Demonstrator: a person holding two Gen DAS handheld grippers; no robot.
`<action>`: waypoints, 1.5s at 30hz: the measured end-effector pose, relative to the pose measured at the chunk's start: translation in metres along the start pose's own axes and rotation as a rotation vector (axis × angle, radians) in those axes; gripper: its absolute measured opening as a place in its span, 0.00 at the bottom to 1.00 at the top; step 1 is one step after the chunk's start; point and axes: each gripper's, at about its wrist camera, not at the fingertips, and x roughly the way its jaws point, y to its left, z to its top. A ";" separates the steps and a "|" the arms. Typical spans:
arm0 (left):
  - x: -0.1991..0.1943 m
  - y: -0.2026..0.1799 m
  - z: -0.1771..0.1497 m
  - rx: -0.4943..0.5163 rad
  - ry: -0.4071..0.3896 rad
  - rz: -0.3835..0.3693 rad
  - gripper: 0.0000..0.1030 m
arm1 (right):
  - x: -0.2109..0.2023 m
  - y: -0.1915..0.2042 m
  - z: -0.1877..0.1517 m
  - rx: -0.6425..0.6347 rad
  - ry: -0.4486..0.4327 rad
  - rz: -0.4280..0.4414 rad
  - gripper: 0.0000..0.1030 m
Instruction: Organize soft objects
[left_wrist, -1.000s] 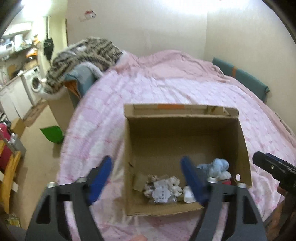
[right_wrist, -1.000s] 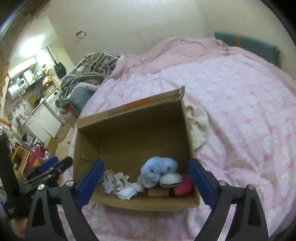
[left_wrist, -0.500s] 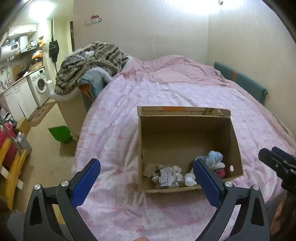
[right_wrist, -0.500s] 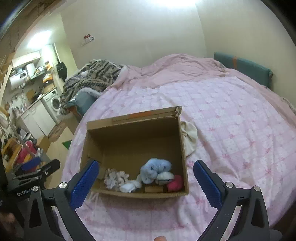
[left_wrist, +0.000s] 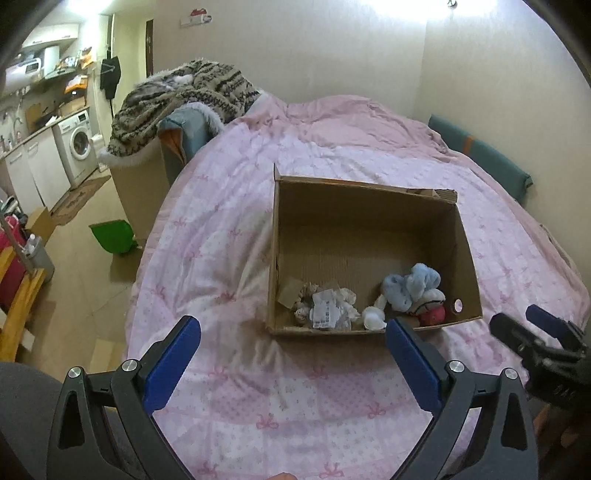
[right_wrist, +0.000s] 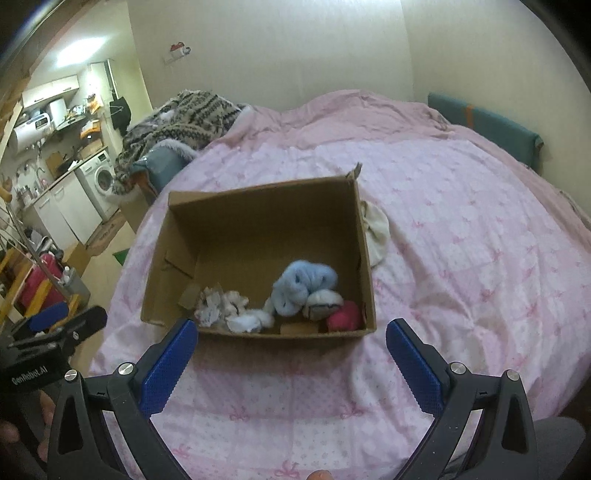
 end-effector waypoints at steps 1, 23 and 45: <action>0.003 -0.001 0.001 0.004 0.003 0.002 0.97 | 0.003 0.000 -0.001 -0.006 0.004 -0.014 1.00; 0.010 -0.005 -0.001 0.013 0.023 -0.028 0.97 | 0.013 -0.001 -0.003 0.001 0.005 -0.036 1.00; 0.008 -0.007 -0.002 0.020 0.019 -0.028 0.97 | 0.012 -0.001 -0.004 0.000 0.009 -0.041 1.00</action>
